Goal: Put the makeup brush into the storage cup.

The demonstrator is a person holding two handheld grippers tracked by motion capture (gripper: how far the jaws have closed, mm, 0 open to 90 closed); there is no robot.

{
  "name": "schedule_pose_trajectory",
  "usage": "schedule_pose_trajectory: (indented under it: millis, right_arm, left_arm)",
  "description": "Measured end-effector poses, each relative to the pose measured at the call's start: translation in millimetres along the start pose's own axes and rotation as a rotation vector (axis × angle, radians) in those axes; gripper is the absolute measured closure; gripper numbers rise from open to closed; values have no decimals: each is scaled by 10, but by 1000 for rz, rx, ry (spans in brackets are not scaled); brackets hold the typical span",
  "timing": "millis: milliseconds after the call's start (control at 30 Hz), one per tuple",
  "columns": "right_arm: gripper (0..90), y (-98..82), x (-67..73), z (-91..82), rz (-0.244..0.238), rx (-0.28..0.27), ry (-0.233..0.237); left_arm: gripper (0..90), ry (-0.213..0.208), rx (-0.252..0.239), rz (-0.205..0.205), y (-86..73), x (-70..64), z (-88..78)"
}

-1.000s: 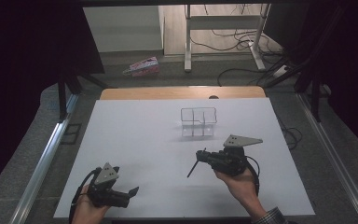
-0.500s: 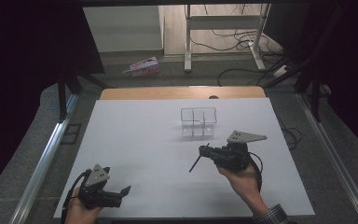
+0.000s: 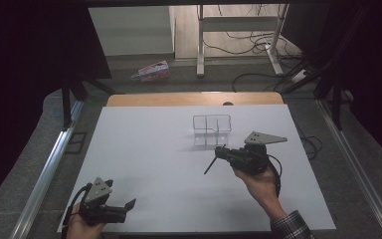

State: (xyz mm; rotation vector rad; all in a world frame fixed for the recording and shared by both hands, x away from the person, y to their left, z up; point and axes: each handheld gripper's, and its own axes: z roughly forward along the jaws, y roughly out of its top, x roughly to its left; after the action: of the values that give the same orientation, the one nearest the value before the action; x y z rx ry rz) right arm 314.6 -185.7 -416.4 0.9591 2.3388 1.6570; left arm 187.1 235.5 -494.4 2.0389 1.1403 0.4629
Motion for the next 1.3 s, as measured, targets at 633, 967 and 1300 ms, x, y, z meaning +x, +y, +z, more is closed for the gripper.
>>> schedule_pose_trajectory:
  millis: [633,967,1300]
  right_arm:
    - [846,328,-130,67,-55,-37,-55]
    - [845,497,-192,115,-72,-67,-73]
    - [845,659,-268,178,-93,-85,-110]
  left_arm:
    - [12,2,2,-21,-76,39,-67]
    - [9,-10,16,-17,-77,33,-52]
    - [7,-15,2,-18,-75,42,-53]
